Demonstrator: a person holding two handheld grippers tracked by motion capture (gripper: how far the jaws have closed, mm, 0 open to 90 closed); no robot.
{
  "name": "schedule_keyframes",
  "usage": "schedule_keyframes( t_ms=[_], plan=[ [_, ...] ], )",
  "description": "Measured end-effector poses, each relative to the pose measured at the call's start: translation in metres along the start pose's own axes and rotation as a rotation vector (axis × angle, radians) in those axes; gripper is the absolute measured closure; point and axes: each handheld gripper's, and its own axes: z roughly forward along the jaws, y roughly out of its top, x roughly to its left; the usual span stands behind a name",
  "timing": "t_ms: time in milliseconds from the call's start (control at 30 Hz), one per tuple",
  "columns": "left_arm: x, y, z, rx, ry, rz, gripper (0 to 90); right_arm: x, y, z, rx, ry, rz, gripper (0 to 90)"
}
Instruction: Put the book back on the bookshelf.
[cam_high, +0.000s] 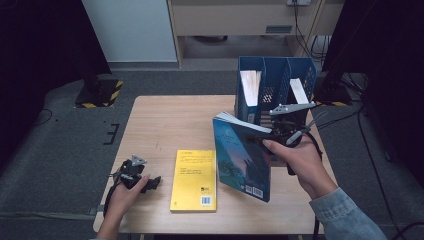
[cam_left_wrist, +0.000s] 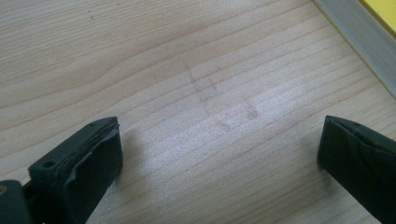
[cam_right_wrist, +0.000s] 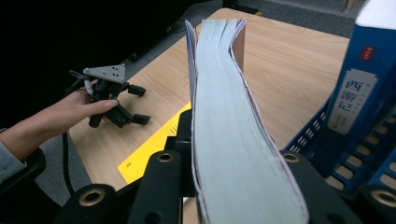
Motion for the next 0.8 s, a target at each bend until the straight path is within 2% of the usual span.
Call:
schedule_keyframes(
  t_ms=[433,800],
  plan=[
    [0.000,0.000,0.000,-0.006,0.001,-0.004,0.0,-0.004,-0.009,-0.024,-0.001,-0.018,0.002,73.1],
    [-0.001,-0.001,0.000,-0.008,0.003,-0.004,0.0,-0.013,-0.019,-0.053,-0.026,-0.066,0.037,73.0]
  ],
)
